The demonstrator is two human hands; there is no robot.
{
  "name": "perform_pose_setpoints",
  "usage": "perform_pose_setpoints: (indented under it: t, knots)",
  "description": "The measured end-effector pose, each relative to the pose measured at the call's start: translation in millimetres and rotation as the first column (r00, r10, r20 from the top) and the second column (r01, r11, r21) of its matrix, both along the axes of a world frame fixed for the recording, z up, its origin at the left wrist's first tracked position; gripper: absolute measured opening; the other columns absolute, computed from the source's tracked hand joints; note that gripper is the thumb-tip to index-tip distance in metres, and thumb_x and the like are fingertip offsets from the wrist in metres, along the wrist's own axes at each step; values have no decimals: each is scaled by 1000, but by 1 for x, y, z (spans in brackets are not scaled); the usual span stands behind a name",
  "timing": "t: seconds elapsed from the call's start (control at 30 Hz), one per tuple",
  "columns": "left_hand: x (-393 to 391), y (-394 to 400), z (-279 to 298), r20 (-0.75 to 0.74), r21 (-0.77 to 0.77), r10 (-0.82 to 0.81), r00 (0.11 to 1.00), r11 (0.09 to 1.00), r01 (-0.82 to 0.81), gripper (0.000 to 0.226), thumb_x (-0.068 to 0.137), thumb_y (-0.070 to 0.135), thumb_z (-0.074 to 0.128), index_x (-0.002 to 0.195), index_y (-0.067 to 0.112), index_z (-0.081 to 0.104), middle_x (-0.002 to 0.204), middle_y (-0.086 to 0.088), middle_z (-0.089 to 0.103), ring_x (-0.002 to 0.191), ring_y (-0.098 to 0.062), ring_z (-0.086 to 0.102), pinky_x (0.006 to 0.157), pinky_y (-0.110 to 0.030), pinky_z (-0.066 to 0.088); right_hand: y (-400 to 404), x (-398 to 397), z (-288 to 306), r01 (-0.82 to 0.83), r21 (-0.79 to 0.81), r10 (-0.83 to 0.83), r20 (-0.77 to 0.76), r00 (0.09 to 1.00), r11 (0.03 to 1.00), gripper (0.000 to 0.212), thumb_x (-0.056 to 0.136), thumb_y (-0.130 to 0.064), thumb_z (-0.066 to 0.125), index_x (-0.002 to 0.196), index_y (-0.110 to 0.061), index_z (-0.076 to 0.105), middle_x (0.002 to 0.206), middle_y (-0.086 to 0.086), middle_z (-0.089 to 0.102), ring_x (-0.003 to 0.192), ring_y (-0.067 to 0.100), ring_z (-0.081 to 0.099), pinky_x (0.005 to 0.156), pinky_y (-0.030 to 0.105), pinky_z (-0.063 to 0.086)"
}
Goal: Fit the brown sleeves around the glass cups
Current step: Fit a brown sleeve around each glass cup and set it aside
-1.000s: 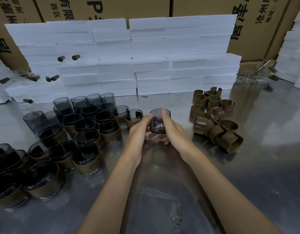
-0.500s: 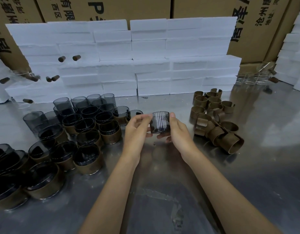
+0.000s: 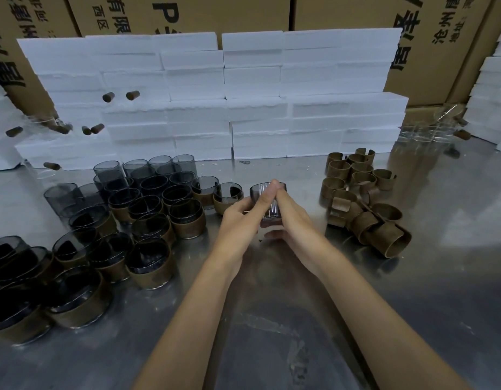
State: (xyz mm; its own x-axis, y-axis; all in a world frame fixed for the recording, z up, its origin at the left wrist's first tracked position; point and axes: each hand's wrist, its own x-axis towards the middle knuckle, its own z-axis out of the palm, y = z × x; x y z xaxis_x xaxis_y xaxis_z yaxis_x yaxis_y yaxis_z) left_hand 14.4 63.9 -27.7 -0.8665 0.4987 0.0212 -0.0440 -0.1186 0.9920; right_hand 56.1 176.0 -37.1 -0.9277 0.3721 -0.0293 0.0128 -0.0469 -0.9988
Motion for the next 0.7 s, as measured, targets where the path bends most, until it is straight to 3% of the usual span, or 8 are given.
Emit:
perform_pose_setpoints:
  t: [0.1, 0.23, 0.33, 0.43, 0.5, 0.6, 0.7]
  knots:
    - [1, 0, 2, -4, 33, -26, 1000, 999, 26, 57, 73, 70, 77, 107, 24, 80, 106, -5, 79, 104, -18, 75, 89, -31, 59, 1, 1, 1, -125, -40, 125, -24, 992, 991, 100, 55, -101, 55, 123, -29, 69, 106, 1, 79, 96, 17, 77, 67, 21, 57]
    - [-2, 1, 0, 33, 54, 133, 991, 989, -134, 72, 66, 63, 88, 117, 18, 64, 114, -10, 75, 110, -24, 72, 100, -44, 56, 0, 2, 1, -42, 42, 44, -53, 998, 998, 87, 64, -100, 48, 116, -34, 72, 102, -5, 80, 93, 14, 77, 65, 22, 58]
    - [-3, 0, -2, 36, 54, 162, 986, 985, -164, 78, 64, 62, 90, 115, 9, 64, 112, -13, 75, 107, -31, 73, 98, -53, 56, -3, 3, 1, 41, 112, -33, -76, 997, 993, 70, 78, -89, 39, 108, -35, 71, 96, -2, 80, 87, 12, 77, 63, 25, 60]
    - [-4, -2, -2, 5, 17, 196, 981, 981, -196, 60, 71, 60, 82, 106, 12, 74, 108, -12, 76, 101, -33, 71, 96, -47, 56, -3, 2, 0, 126, 177, -114, -76, 991, 976, 57, 98, -72, 31, 108, -32, 71, 96, 3, 79, 83, 15, 77, 73, 33, 63]
    - [-6, -2, -3, 7, 16, 175, 984, 984, -175, 50, 80, 56, 76, 104, 12, 79, 105, -12, 78, 100, -36, 69, 99, -48, 54, -1, 0, -3, 189, 208, -171, -100, 980, 960, 51, 105, -62, 30, 100, -32, 71, 92, 3, 79, 74, 17, 77, 71, 33, 61]
    - [-7, -1, -5, 9, 30, 202, 979, 979, -202, 42, 92, 48, 69, 105, 10, 80, 85, 2, 73, 76, -16, 58, 76, -30, 48, -1, -2, -6, 289, 233, -265, -128, 956, 929, 47, 108, -55, 32, 84, -34, 67, 77, -2, 78, 64, 17, 75, 70, 38, 60]
    - [-9, 1, -8, -43, 64, 268, 962, 962, -265, 31, 100, 36, 64, 113, 10, 73, 90, -1, 70, 81, -17, 59, 64, -23, 50, -1, -4, -11, 362, 268, -329, -159, 931, 893, 44, 109, -47, 39, 78, -32, 66, 67, -3, 75, 60, 15, 74, 77, 48, 61]
